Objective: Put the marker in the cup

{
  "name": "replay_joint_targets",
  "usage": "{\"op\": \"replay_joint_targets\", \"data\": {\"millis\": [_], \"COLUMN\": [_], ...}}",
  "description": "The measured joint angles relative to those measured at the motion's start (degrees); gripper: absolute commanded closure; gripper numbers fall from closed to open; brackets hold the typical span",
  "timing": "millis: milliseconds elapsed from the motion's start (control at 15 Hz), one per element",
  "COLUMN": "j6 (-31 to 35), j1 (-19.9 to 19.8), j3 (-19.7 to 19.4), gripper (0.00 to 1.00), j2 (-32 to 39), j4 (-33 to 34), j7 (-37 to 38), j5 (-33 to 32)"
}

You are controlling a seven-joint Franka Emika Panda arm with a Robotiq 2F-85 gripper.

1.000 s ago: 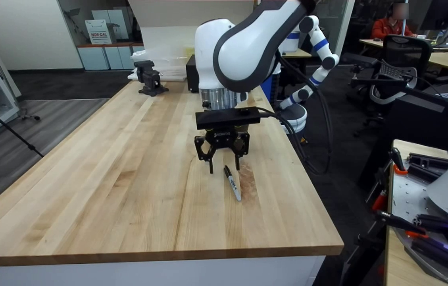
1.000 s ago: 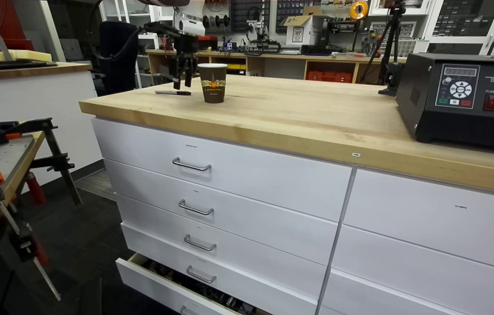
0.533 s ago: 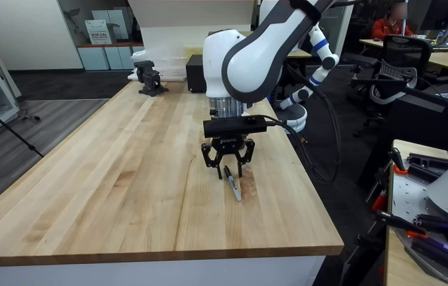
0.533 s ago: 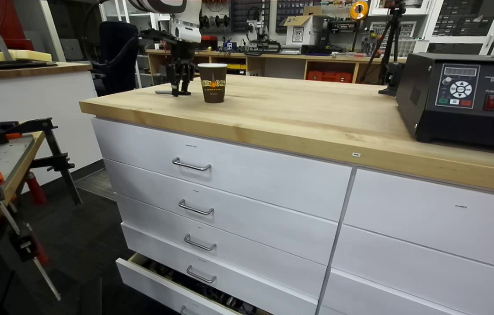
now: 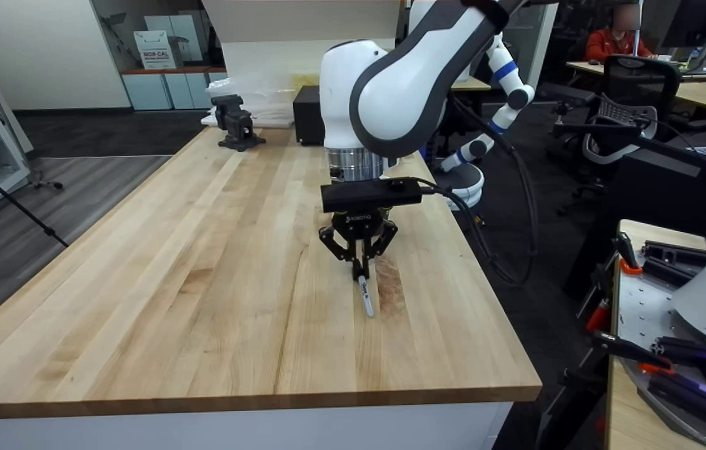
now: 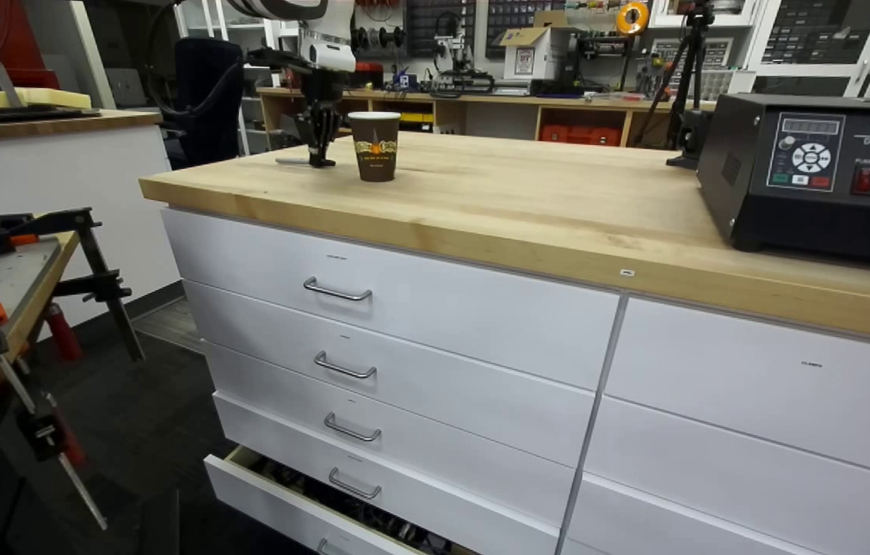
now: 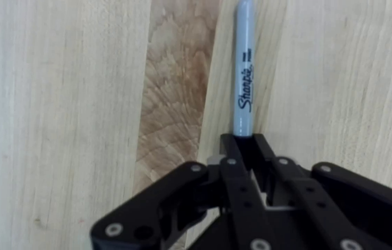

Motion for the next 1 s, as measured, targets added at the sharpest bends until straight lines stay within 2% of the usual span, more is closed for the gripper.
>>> {"op": "replay_joint_targets", "data": {"millis": [200, 467, 600, 1000], "j6": [-1.7, -9.7, -11.7, -7.7], "j1": [-0.3, -1.1, -1.8, -2.0], "j3": [0.0, -0.7, -1.4, -2.7], "gripper": [0.95, 0.95, 0.95, 0.94], "j2": [-2.0, -8.2, -11.6, -18.0], "j4": [-0.8, -1.7, -2.0, -2.9], "j7": [-3.0, -6.3, -6.9, -2.2], "j5": [-0.1, -1.5, -3.9, -16.9]}}
